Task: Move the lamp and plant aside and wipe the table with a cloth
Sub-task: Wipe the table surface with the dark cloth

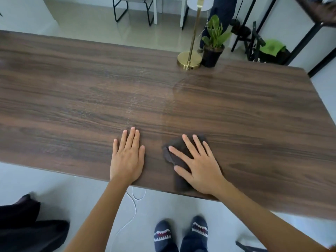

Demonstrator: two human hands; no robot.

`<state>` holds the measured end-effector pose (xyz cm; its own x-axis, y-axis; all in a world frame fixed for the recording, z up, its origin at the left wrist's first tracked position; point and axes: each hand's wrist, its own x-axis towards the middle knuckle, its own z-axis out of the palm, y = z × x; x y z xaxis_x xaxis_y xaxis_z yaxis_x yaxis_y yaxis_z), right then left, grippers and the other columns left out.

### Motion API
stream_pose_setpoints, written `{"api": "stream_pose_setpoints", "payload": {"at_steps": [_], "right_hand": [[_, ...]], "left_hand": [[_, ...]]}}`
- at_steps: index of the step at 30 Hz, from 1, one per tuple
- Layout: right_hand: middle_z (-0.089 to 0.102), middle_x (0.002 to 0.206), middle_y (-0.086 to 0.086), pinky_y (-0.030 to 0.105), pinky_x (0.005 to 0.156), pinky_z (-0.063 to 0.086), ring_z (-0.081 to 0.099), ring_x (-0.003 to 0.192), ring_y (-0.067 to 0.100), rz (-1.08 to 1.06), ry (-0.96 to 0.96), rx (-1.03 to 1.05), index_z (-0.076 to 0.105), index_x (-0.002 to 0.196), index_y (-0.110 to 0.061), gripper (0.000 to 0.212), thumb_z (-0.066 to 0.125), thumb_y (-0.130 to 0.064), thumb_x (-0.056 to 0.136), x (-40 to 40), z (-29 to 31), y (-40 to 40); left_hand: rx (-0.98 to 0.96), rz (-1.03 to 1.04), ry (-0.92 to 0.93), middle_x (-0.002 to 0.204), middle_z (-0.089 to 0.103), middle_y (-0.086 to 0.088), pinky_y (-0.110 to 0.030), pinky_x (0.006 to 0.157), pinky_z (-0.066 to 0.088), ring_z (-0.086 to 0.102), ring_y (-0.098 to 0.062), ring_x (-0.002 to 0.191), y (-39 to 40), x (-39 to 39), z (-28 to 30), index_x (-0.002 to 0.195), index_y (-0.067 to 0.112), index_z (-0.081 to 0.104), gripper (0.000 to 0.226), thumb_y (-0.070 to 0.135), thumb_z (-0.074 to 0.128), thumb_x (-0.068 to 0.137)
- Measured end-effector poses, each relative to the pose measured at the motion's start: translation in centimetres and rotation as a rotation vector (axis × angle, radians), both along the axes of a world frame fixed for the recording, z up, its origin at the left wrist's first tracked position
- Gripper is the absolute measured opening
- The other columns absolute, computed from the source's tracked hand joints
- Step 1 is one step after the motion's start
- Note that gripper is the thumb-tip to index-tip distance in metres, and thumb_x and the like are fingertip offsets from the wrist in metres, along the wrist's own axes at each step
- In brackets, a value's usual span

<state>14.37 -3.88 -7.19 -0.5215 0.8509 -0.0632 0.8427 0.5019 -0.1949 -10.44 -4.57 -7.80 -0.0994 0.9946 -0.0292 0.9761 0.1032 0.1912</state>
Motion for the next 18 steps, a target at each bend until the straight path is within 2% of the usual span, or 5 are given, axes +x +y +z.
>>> {"api": "stream_pose_setpoints", "payload": {"at_steps": [3,6,10,13,18], "right_hand": [[0.010,0.164,-0.003,0.050,0.119,0.015,0.008,0.151,0.028,-0.053,-0.029,0.013,0.014,0.148,-0.056,0.056,0.022,-0.067,0.093,7.6,0.4,-0.6],[0.012,0.164,0.003,0.056,0.117,0.018,0.014,0.149,0.036,-0.314,-0.099,0.044,0.013,0.149,-0.054,0.061,0.017,-0.071,0.090,10.2,0.9,6.7],[-0.006,0.165,0.006,0.060,0.117,-0.001,-0.007,0.149,0.040,-0.710,-0.074,-0.112,0.003,0.151,-0.049,0.065,0.016,-0.071,0.091,5.0,2.8,19.1],[-0.009,0.165,0.008,0.059,0.118,-0.004,-0.011,0.148,0.041,-0.546,-0.069,-0.135,0.002,0.152,-0.046,0.063,0.017,-0.066,0.095,-2.7,3.1,20.9],[0.014,0.163,0.011,0.056,0.119,0.010,0.010,0.149,0.039,-0.255,0.049,0.009,0.023,0.151,-0.043,0.060,0.031,-0.059,0.094,-8.7,-0.5,6.5]], "left_hand": [[0.021,-0.002,0.003,0.160,0.008,0.002,-0.045,0.118,0.006,0.002,-0.019,0.148,0.3,0.5,0.3,0.151,0.016,0.013,0.064,0.043,0.007,0.093],[0.034,-0.014,-0.012,0.160,0.009,0.001,-0.046,0.118,0.006,0.002,-0.020,0.148,1.0,1.1,0.5,0.151,0.016,0.013,0.064,0.043,0.008,0.094],[0.045,-0.026,-0.019,0.160,0.008,0.002,-0.045,0.118,0.005,0.001,-0.019,0.148,1.5,1.3,0.7,0.151,0.016,0.012,0.061,0.042,0.010,0.095],[0.056,-0.006,-0.026,0.160,0.008,0.002,-0.046,0.117,0.005,0.002,-0.019,0.148,1.8,0.4,0.9,0.151,0.016,0.013,0.060,0.041,0.011,0.096],[0.054,0.017,-0.051,0.159,0.016,0.000,-0.047,0.117,0.009,0.008,-0.020,0.147,1.2,-1.5,0.4,0.149,0.013,0.021,0.058,0.035,0.016,0.096]]}}
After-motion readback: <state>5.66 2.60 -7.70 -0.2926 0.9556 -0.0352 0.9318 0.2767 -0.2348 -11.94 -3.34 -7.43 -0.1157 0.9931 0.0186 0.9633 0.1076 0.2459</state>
